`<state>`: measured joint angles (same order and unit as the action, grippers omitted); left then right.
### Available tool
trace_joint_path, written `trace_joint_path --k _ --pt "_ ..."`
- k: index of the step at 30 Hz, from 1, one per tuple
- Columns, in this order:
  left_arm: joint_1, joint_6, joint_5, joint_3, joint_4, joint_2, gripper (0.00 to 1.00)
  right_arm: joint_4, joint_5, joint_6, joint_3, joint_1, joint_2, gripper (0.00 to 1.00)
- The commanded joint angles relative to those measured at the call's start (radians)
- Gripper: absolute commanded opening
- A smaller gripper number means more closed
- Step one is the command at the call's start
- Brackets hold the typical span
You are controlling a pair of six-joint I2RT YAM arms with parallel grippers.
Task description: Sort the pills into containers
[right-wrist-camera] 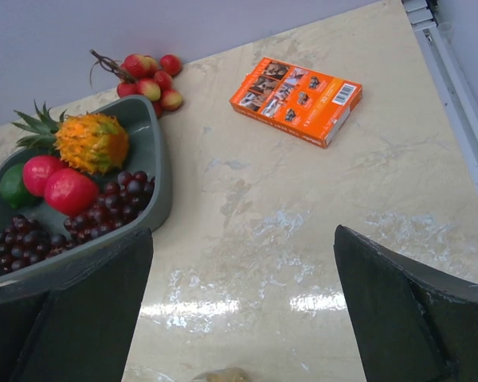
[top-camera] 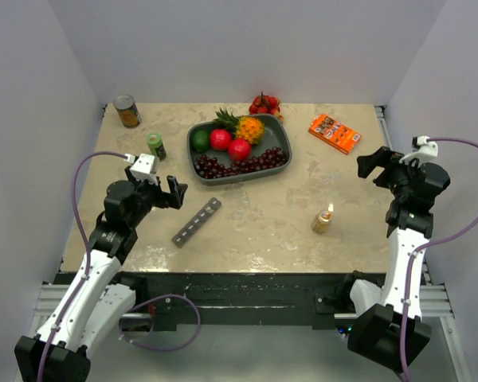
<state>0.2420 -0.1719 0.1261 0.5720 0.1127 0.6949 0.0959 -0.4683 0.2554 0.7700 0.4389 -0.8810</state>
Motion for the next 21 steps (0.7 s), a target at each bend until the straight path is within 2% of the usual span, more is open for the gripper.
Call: trace_joint_path --k 1,7,14,15,19,21 --pt "-0.007 0.018 -0.002 0.015 -0.047 0.003 1.0 -0.038 -0.053 0.016 0.028 0.0 0.022 0.99" --pt "-0.007 -0.023 0.023 0.026 -0.019 -0.006 1.0 -0.074 -0.134 0.01 -0.006 0.0 0.043 0.99" --pt "-0.009 -0.119 0.067 0.103 0.163 0.054 1.0 -0.245 -0.591 -0.148 -0.133 -0.009 0.102 0.99" --pt "-0.007 -0.126 0.067 0.112 0.186 0.061 1.0 -0.245 -0.646 -0.18 -0.147 -0.029 0.108 0.99" --pt "-0.003 -0.179 0.04 0.149 0.318 0.115 0.99 -0.099 -0.665 -0.355 -0.123 -0.081 0.12 0.99" --pt "0.008 -0.187 0.082 0.181 0.344 0.179 0.97 -0.075 -0.71 -0.402 -0.118 -0.112 0.106 0.99"
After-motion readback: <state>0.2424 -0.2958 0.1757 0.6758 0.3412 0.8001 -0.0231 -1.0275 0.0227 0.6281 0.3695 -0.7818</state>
